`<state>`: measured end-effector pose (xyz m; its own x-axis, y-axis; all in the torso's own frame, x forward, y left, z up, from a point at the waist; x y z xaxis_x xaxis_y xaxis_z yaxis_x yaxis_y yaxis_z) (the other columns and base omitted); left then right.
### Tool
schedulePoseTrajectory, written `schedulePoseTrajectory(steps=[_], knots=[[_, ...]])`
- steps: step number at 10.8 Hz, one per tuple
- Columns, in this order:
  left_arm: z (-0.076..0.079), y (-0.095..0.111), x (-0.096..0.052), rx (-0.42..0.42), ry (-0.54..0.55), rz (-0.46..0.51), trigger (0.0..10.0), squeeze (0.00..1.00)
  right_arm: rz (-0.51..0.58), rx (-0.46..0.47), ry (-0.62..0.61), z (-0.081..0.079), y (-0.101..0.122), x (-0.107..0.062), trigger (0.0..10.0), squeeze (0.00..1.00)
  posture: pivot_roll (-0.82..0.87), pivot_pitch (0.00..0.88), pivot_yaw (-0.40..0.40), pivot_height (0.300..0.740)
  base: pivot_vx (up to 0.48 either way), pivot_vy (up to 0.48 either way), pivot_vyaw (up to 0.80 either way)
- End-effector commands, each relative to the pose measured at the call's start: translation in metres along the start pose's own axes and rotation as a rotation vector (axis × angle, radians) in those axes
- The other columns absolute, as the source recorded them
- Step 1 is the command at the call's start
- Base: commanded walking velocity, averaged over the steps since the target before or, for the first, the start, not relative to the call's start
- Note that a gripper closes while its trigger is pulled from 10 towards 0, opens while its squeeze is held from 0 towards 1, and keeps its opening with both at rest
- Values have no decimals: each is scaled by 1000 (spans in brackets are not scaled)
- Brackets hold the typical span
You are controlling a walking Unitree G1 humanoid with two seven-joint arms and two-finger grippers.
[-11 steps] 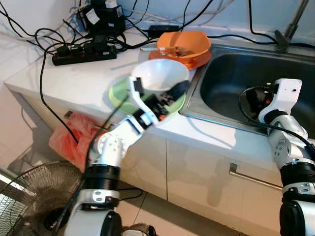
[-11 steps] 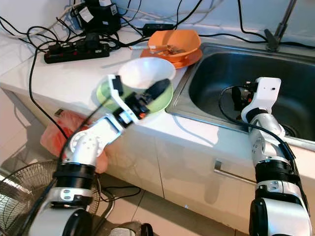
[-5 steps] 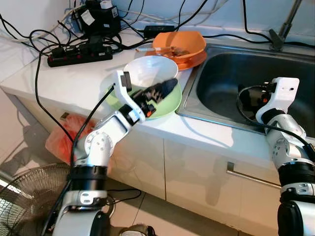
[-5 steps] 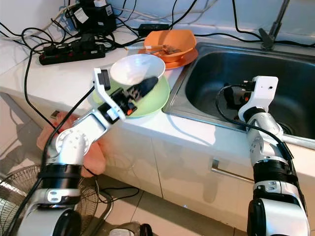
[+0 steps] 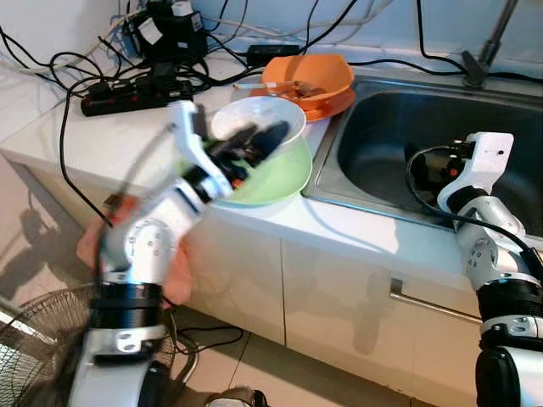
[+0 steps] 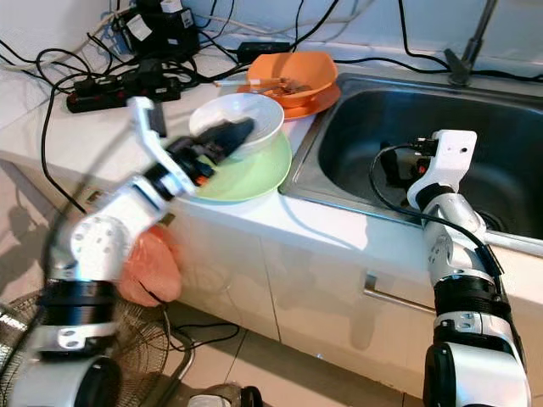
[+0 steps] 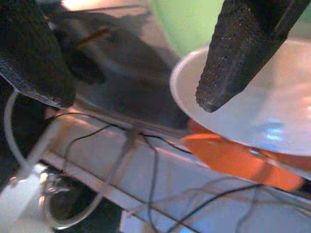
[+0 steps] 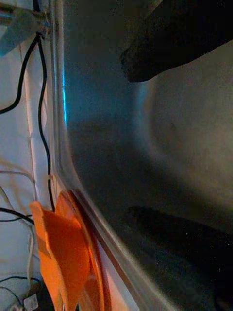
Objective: Kitchen organization
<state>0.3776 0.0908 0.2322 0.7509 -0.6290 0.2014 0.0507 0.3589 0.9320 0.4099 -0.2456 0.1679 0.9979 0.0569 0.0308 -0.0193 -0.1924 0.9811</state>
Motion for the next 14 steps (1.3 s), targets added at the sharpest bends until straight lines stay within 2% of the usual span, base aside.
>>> schedulePoseTrajectory(steps=[1, 2, 3, 4, 5, 8, 10, 11, 13, 14], knots=[[-11, 4, 1, 70, 47, -14, 10000, 1000, 8, 16, 32, -7, 2, 0, 10000, 1000, 154, 24, 93, 740, 0, 0, 0], [-26, 1, 0, 112, 92, -48, 10000, 1000, 22, 27, 59, -12, 5, -1, 10000, 1000, 152, 24, 94, 740, 0, 0, 0], [-33, -6, -1, 155, 101, -108, 10000, 475, 33, 45, 81, -17, 7, -1, 10000, 976, 149, 26, 97, 740, 0, 0, 0], [-36, -12, -1, 163, 98, -143, 10000, 0, 42, 56, 105, -21, 10, -2, 10000, 424, 149, 26, 97, 740, 0, 0, 0], [-45, -18, 1, 196, 114, -187, 10000, 0, 50, 65, 133, -27, 12, -4, 10000, 0, 144, 29, 99, 740, 0, 0, 0], [-51, -10, 15, 250, 101, -177, 10000, 0, 49, 68, 177, -38, 12, -7, 10000, 0, 137, 30, 105, 740, 0, 0, 0], [-52, -9, 19, 293, 84, -176, 10000, 0, 49, 75, 189, -40, 12, -10, 10000, 0, 132, 32, 106, 740, 0, 0, 0], [-46, -6, 23, 303, 46, -168, 10000, 0, 51, 79, 189, -39, 13, -11, 10000, 0, 134, 31, 106, 740, 0, 0, 0], [-46, -13, 22, 297, 19, -195, 10000, 0, 42, 84, 194, -40, 12, -11, 10000, 0, 135, 34, 106, 740, 0, 0, 0], [-46, -16, 22, 290, 7, -203, 0, 0, 40, 85, 197, -41, 11, -12, 10000, 0, 134, 35, 106, 740, 0, 0, 0]])
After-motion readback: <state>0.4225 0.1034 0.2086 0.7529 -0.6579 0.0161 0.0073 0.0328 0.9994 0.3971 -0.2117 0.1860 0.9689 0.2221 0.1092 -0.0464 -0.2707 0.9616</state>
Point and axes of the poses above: a point about 5 cm out from each wrist's last joint towards the gripper, its own x axis pointing out of the wrist towards the gripper, its own y axis along the axis of the wrist's last joint, z = x × y, the point moved 5 cm from there along x, pointing out of the wrist towards the gripper, and after that the axes turned 6 degrees about x, right-handed, at the moved point
